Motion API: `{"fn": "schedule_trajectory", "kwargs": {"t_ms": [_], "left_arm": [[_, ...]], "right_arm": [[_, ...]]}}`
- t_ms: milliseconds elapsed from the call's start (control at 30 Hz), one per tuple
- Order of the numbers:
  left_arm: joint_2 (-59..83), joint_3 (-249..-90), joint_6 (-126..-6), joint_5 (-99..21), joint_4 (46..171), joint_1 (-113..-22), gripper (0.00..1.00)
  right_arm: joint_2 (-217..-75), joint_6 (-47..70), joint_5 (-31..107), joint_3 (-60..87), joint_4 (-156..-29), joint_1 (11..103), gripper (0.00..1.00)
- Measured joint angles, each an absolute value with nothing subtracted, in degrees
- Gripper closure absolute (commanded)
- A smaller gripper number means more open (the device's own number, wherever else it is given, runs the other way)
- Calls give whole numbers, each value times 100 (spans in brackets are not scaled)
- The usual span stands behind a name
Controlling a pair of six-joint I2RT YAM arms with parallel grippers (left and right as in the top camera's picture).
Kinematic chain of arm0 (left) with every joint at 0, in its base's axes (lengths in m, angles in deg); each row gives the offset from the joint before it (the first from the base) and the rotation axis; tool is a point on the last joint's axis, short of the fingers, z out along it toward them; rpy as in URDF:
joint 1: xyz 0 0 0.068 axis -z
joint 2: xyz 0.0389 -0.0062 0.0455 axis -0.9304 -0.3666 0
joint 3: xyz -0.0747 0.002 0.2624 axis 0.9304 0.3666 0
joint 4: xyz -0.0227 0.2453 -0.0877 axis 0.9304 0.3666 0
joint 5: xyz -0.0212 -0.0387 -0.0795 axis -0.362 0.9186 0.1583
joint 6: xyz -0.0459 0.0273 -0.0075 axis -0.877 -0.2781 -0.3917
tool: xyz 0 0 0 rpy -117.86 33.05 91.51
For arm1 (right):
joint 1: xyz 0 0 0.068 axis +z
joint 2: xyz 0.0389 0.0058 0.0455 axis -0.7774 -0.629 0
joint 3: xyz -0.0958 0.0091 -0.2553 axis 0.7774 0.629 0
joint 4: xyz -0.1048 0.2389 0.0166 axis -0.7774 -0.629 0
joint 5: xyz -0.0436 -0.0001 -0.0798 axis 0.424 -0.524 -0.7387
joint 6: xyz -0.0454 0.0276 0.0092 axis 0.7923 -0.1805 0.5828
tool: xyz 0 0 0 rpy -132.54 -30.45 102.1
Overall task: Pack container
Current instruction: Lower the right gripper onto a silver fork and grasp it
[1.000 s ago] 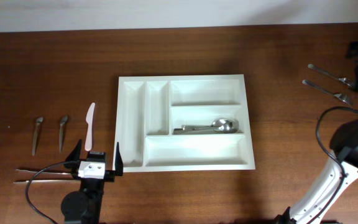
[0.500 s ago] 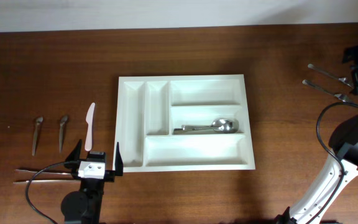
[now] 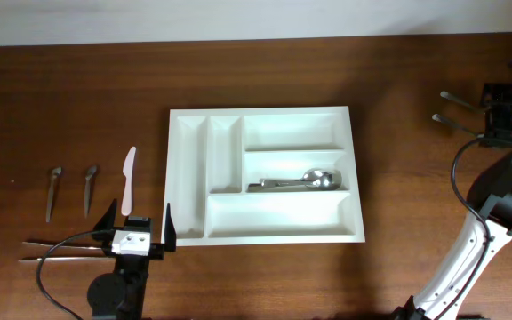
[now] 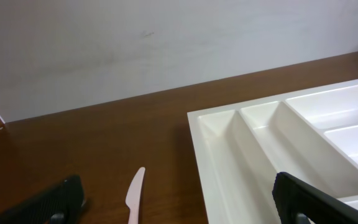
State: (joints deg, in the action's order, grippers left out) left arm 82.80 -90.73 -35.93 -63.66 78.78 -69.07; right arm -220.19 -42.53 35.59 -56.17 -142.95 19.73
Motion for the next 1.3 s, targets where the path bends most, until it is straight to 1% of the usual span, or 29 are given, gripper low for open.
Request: {"fn": "schedule_trajectory", "kwargs": {"t_ms": [567, 833, 1300], "left_arm": [[8280, -9073, -3593, -6366, 7878, -6907, 1], [8280, -9073, -3593, -6366, 7878, -6907, 1], [8280, -9073, -3593, -6366, 7878, -6907, 1]], "right_arm": [[-22624, -4703, 3565, -5608, -13906, 1973, 1], [-22705, -5049, 3624, -5606, -13830, 1971, 1], [-22734, -5280, 3620, -5319, -13779, 1971, 1]]}}
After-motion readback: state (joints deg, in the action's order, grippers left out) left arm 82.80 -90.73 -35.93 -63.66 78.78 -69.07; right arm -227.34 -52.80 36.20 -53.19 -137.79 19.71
